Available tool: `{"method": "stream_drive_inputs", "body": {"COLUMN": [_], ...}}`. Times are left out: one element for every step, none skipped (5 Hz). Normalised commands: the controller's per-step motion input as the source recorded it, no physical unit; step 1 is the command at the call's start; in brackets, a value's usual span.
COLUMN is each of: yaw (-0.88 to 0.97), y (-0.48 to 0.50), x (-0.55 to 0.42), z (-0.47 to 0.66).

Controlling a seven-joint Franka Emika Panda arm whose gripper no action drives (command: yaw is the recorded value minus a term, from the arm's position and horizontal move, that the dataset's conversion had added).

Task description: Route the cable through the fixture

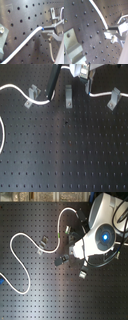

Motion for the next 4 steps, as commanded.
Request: {"method": "stream_drive_inputs", "body": {"yaw": [-0.1, 0.0, 0.0, 0.0], "y": [-0.221, 0.0, 0.01, -0.236], "x": [-0.091, 0.0, -0.005, 0.01], "z": [-0.18, 0.01, 0.0, -0.52]}}
